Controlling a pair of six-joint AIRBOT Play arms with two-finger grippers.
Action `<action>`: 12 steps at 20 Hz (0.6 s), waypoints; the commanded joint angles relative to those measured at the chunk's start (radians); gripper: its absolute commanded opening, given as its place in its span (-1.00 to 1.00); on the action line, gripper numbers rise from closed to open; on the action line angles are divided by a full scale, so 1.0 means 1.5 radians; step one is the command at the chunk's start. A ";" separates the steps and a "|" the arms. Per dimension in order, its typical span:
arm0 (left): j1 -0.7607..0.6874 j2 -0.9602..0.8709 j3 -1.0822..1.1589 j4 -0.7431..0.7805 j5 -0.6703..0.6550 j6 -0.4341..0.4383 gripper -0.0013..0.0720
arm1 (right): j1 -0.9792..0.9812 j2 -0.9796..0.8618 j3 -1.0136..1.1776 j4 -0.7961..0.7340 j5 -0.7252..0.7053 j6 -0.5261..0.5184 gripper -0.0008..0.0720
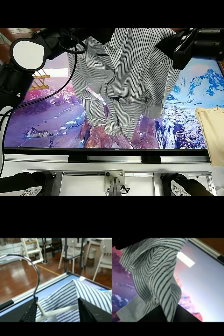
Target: Fold the shirts.
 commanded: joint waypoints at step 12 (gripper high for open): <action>0.042 0.024 0.000 0.148 0.005 -0.005 0.67 | 0.000 0.007 0.000 0.017 -0.083 -0.032 -0.75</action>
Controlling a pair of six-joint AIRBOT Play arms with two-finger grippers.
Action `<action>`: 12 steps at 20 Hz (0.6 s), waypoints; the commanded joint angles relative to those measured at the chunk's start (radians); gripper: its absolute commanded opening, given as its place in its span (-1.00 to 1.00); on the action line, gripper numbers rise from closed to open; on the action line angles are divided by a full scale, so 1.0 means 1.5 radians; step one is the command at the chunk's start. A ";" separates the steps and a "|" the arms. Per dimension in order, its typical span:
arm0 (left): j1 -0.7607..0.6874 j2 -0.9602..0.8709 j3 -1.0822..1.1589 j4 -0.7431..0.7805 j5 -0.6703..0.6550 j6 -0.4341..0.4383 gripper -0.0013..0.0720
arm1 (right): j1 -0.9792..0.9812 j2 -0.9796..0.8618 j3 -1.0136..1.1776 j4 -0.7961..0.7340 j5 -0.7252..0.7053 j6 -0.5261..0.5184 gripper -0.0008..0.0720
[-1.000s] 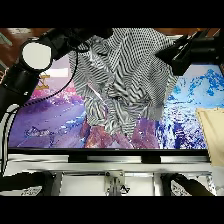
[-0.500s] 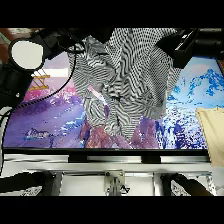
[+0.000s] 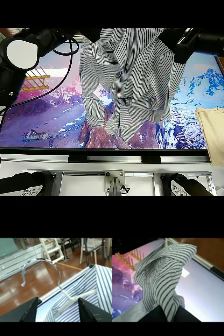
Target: Fold the shirts.
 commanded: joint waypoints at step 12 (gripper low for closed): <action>0.012 0.041 0.001 0.015 -0.099 -0.060 0.67 | -0.012 0.036 0.001 -0.479 -0.497 0.188 -0.75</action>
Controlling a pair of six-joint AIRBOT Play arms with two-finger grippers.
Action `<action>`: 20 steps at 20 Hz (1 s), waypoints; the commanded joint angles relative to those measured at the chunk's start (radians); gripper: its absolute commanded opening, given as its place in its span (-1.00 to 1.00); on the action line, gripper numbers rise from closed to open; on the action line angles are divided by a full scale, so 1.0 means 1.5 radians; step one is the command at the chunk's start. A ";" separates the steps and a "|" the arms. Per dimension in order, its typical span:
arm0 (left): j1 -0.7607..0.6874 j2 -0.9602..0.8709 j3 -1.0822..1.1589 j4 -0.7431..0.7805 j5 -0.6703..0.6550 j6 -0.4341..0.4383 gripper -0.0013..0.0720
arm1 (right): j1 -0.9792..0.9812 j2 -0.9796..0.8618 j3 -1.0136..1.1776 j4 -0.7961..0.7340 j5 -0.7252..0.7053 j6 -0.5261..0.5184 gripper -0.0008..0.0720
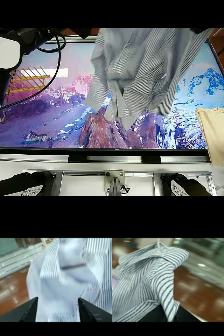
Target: Fold the shirts.
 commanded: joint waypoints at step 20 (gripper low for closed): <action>0.006 -0.001 0.000 0.001 -0.048 -0.017 0.67 | -0.438 0.016 0.033 -0.772 -0.162 0.587 -0.75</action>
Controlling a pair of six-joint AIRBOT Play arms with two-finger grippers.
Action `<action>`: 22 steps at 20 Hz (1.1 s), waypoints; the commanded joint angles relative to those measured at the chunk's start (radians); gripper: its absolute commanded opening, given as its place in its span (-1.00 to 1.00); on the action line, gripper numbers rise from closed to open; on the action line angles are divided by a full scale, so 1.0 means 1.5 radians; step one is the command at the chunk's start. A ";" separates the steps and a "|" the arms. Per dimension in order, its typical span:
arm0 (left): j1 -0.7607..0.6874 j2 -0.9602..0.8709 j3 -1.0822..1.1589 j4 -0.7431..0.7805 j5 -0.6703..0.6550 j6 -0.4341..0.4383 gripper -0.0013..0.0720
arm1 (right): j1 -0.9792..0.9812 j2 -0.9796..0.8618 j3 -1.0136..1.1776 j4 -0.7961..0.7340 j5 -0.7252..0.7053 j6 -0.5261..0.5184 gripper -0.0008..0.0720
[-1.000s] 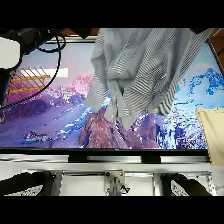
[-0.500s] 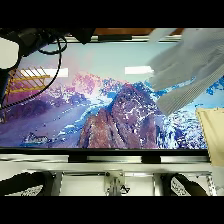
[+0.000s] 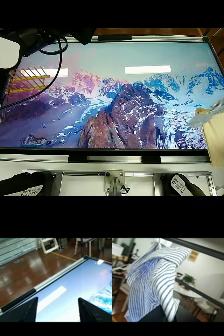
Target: Fold the shirts.
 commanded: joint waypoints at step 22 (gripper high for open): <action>0.006 0.000 0.000 0.000 0.003 -0.018 0.67 | -0.358 0.006 0.006 -0.019 0.022 0.062 -0.75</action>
